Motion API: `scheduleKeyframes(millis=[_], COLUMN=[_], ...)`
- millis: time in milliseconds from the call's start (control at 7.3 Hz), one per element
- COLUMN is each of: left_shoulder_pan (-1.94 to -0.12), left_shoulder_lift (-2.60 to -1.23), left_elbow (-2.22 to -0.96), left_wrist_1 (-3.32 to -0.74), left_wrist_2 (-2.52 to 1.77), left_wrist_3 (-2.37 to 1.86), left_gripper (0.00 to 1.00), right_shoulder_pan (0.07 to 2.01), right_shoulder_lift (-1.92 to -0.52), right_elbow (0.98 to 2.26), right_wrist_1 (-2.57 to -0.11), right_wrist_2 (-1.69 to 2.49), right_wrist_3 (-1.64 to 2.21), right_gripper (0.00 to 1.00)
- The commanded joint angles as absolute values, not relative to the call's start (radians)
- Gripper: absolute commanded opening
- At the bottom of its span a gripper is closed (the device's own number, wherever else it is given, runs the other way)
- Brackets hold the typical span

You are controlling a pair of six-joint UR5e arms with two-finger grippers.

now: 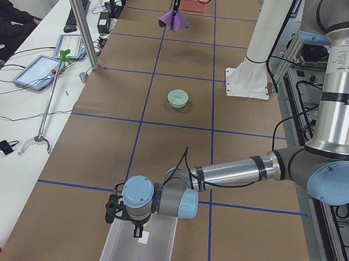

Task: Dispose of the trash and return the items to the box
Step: 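Drop yellow cup into clear bin while right gripper carries cloth to pink bin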

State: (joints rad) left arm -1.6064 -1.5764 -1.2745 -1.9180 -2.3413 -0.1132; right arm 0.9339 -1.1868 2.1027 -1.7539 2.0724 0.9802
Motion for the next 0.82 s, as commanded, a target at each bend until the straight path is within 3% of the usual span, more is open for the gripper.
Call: scheduleKeyframes(millis=[0, 548, 685], left_shoulder_pan=[-1.551, -1.519, -1.519], left_shoulder_lift=[-1.582, -1.589, -1.591], left_elbow=[-1.272, -1.223, -1.186], left_wrist_1=[-1.924, -1.949, -2.006], left_wrist_2=[-2.393, -2.402, -2.396], left_wrist_3=[-0.181, -0.178, -0.176], left_gripper=[0.0, 0.0, 0.4], right_shoulder_pan=[0.995, 1.046, 1.066], right_shoulder_lift=[-1.19, -1.229, -1.229], right_elbow=[2.137, 2.183, 2.184], right_wrist_1=[-1.805, -1.855, -1.87], right_wrist_2=[2.071, 2.062, 2.062], right_wrist_3=[0.974, 0.962, 0.962], right_gripper=[0.0, 0.0, 0.0])
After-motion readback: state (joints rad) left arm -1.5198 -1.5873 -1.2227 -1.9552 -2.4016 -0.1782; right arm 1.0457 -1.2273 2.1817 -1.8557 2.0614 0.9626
